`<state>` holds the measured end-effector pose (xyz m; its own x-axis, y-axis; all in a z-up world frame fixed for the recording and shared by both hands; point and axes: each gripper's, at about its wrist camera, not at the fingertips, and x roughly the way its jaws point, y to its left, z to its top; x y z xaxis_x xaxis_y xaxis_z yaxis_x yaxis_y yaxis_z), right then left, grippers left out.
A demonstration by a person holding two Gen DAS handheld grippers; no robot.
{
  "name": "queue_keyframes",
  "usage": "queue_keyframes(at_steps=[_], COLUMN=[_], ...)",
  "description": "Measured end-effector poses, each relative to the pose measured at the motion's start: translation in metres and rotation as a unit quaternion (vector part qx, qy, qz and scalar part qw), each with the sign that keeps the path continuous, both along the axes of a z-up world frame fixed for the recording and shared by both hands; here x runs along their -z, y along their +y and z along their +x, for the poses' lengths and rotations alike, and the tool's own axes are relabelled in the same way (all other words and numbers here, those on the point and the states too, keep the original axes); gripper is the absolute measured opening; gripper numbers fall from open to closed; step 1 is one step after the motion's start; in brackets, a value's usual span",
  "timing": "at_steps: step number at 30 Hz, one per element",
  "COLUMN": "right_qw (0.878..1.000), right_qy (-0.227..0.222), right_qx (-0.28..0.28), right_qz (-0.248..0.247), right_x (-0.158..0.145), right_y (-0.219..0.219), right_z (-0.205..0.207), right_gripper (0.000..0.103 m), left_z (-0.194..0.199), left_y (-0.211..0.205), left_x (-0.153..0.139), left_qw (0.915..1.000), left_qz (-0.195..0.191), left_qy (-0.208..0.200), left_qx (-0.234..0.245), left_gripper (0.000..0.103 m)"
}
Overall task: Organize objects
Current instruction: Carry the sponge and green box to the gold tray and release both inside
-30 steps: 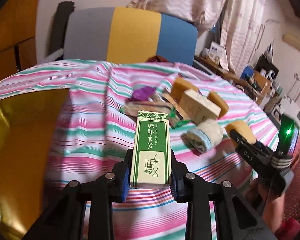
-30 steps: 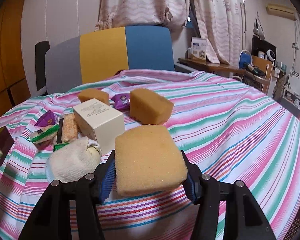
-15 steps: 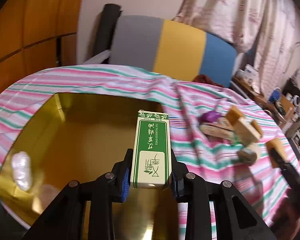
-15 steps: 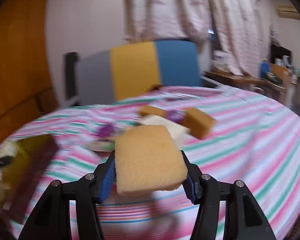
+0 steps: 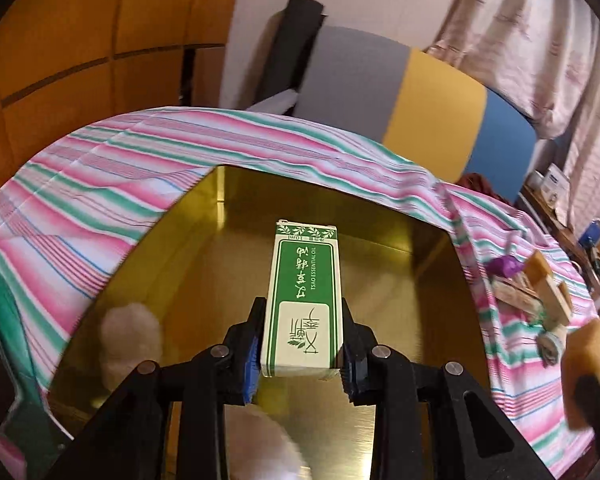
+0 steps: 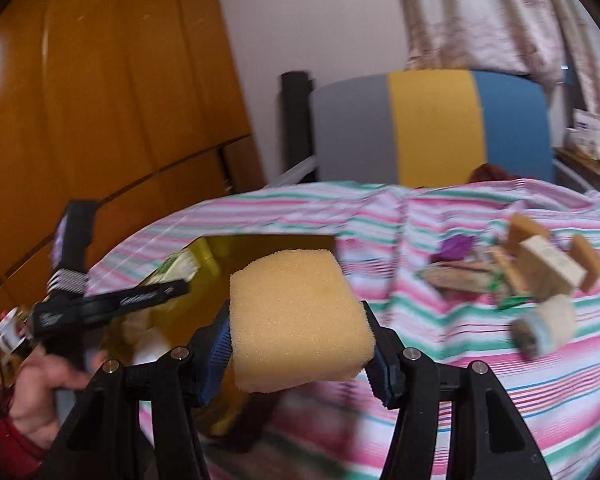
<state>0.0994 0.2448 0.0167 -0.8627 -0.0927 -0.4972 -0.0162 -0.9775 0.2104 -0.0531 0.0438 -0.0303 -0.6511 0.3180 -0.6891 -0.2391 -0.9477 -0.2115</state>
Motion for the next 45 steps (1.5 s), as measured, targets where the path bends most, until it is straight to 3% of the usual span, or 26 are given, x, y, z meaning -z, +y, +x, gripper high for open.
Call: queue_keyframes(at_steps=[8, 9, 13, 15, 18, 25, 36, 39, 45], right_qw=[0.997, 0.996, 0.994, 0.993, 0.993, 0.991, 0.988, 0.985, 0.989], right_qy=[-0.043, -0.049, -0.063, -0.069, -0.074, -0.092, -0.118, -0.138, -0.105], right_qx=[-0.064, -0.07, -0.088, -0.091, -0.096, -0.098, -0.095, -0.1, -0.104], right_qz=[0.011, 0.015, 0.015, 0.016, 0.014, 0.006, 0.006, -0.001, -0.002], right_x=[0.013, 0.017, 0.026, 0.03, 0.033, 0.044, 0.056, 0.062, 0.052], right_y=[-0.049, -0.056, -0.066, -0.07, -0.074, -0.077, -0.098, -0.102, -0.1], right_z=[-0.027, -0.031, -0.044, -0.047, -0.049, -0.058, -0.083, -0.089, -0.073], right_gripper=[0.058, 0.058, 0.058, 0.058, 0.058, 0.058, 0.061, 0.072, 0.081], left_z=[-0.012, -0.012, -0.006, -0.002, 0.003, 0.01, 0.017, 0.02, 0.024], left_y=[-0.024, -0.026, -0.039, -0.048, -0.063, -0.082, -0.081, -0.077, -0.071], left_x=[0.008, 0.008, 0.005, -0.001, -0.01, -0.03, -0.043, -0.045, -0.046], left_qw=[0.9995, 0.9994, 0.998, 0.9966, 0.9922, 0.9842, 0.9824, 0.9833, 0.9839], left_qz=[-0.01, -0.009, 0.001, 0.02, 0.044, 0.066, 0.08, 0.082, 0.084], left_qy=[-0.012, -0.012, -0.009, -0.001, 0.005, 0.019, 0.02, 0.021, 0.025], left_qx=[-0.027, -0.03, -0.063, -0.08, -0.117, -0.163, -0.167, -0.161, -0.156], left_gripper=[0.033, 0.036, 0.073, 0.075, 0.093, 0.098, 0.099, 0.099, 0.099])
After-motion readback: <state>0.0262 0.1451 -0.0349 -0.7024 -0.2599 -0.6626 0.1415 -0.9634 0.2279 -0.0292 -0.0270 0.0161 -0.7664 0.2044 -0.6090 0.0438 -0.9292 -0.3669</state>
